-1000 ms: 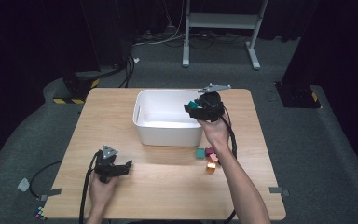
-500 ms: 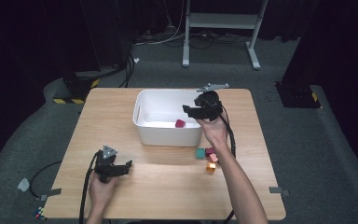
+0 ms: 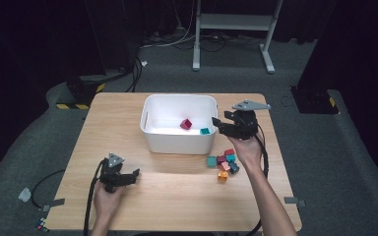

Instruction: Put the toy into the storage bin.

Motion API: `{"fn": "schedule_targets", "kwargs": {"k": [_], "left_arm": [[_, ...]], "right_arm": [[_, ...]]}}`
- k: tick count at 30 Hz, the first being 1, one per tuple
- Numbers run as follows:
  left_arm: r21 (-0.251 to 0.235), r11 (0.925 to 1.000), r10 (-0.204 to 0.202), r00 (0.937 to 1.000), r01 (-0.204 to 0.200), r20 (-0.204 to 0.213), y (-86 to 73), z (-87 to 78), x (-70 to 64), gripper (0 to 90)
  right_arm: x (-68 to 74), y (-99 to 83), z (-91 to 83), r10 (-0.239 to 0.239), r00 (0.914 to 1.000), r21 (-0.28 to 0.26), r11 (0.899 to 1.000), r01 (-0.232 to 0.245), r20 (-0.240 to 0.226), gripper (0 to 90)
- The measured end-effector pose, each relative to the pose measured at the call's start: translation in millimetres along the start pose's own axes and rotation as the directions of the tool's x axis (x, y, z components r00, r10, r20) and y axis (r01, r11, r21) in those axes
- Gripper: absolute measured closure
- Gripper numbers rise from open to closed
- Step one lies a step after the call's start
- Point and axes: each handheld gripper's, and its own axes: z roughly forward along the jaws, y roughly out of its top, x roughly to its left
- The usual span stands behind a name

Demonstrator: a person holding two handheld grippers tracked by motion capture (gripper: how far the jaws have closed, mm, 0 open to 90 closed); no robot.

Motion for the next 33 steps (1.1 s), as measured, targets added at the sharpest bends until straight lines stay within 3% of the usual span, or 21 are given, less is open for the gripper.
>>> {"fn": "schedule_targets", "kwargs": {"k": [11, 18, 22, 33], "left_arm": [[0.0, 1.0, 0.0, 1.0, 0.0, 0.0, 0.0, 0.0, 0.0, 14.9], [0.0, 1.0, 0.0, 1.0, 0.0, 0.0, 0.0, 0.1, -0.1, 14.9], [0.0, 1.0, 0.001, 1.0, -0.001, 0.0, 0.0, 0.0, 0.0, 14.9], [0.001, 1.0, -0.001, 1.0, 0.001, 0.0, 0.0, 0.0, -0.2, 14.8]], "right_arm": [[-17.4, -44.3, -31.9, 0.04, 0.9978, -0.01, 0.999, -0.04, 0.053, 42.1], [-18.4, -68.6, -42.9, 0.046, 0.9965, -0.008, 0.999, -0.045, 0.07, 42.2], [-20.2, -86.0, -45.5, 0.051, 0.9935, 0.013, 0.999, -0.053, 0.101, 43.3], [-23.4, -135.0, -36.0, 0.096, 0.9872, 0.08, 0.991, -0.107, 0.127, 44.4]]}}
